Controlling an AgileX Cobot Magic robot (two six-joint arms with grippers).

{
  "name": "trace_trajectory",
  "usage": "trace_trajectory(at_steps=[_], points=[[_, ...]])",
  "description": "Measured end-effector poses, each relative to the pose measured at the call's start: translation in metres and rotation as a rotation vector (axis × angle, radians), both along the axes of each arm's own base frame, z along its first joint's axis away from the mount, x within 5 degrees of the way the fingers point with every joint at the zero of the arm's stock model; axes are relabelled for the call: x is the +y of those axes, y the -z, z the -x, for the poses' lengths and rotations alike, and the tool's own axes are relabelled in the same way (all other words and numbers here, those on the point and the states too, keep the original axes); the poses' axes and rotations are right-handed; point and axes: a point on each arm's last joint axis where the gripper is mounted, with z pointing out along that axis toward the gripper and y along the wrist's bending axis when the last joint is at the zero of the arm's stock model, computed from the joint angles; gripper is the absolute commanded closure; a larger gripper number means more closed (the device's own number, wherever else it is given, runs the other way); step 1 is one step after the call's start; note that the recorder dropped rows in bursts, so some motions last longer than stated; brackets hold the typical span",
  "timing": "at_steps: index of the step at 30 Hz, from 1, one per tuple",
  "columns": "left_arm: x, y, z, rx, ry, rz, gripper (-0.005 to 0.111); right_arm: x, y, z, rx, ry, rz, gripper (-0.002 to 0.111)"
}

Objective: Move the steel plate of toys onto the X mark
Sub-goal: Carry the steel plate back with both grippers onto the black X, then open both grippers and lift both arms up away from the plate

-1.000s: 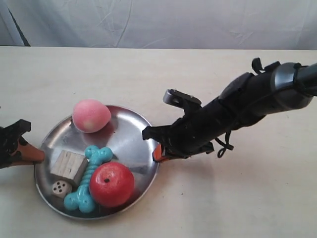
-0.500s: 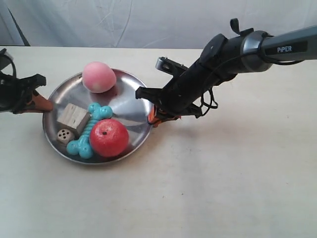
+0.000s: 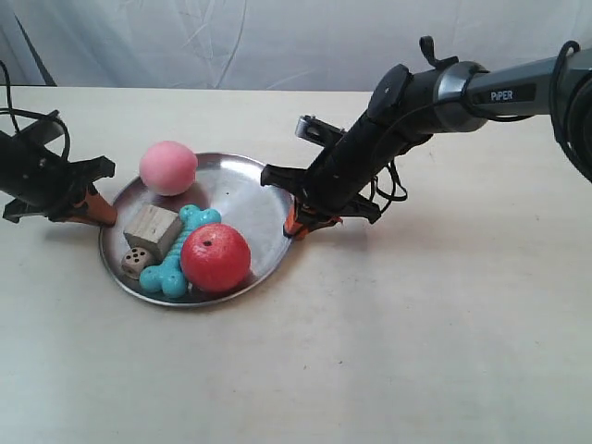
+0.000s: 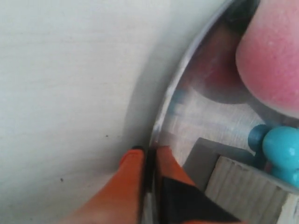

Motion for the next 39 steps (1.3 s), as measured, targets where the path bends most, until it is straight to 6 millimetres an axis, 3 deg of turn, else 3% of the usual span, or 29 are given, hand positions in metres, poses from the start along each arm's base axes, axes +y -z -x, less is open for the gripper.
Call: trace_trajectory(at_steps=[1,4,6,13,17,26,29,32,34,39], points=[[0.0,0.0,0.0,-0.007,0.013,-0.004,0.098,0.0,0.0,0.0,-0.001,0.001,0.001,0.104],[-0.002,0.0,0.0,-0.019,0.035,-0.006,0.08,0.0,0.002,0.0,-0.013,-0.017,0.013,0.075],[-0.004,0.0,-0.001,-0.022,0.033,0.003,0.072,0.003,0.003,0.001,-0.023,-0.04,0.019,0.064],[-0.005,-0.004,0.0,-0.029,0.057,-0.007,0.069,0.005,0.0,0.0,-0.042,-0.046,0.018,0.068],[0.007,-0.026,0.001,-0.087,0.052,-0.048,0.07,0.001,-0.009,0.001,-0.079,-0.08,0.075,0.068],[0.019,-0.052,0.006,-0.104,0.003,-0.104,0.072,-0.014,-0.031,0.005,-0.101,-0.11,0.238,0.068],[0.028,-0.069,0.009,-0.124,-0.062,-0.099,0.083,-0.017,-0.05,0.008,-0.133,-0.117,0.252,0.075],[0.034,-0.093,0.016,-0.166,-0.094,-0.095,0.102,-0.019,-0.082,0.013,-0.189,-0.12,0.244,0.094],[0.032,-0.111,0.022,-0.209,-0.08,-0.091,0.107,-0.021,-0.105,0.019,-0.227,-0.134,0.241,0.109],[0.021,-0.166,0.04,-0.397,-0.015,-0.041,0.107,-0.032,-0.169,0.048,-0.394,-0.142,0.228,0.108]])
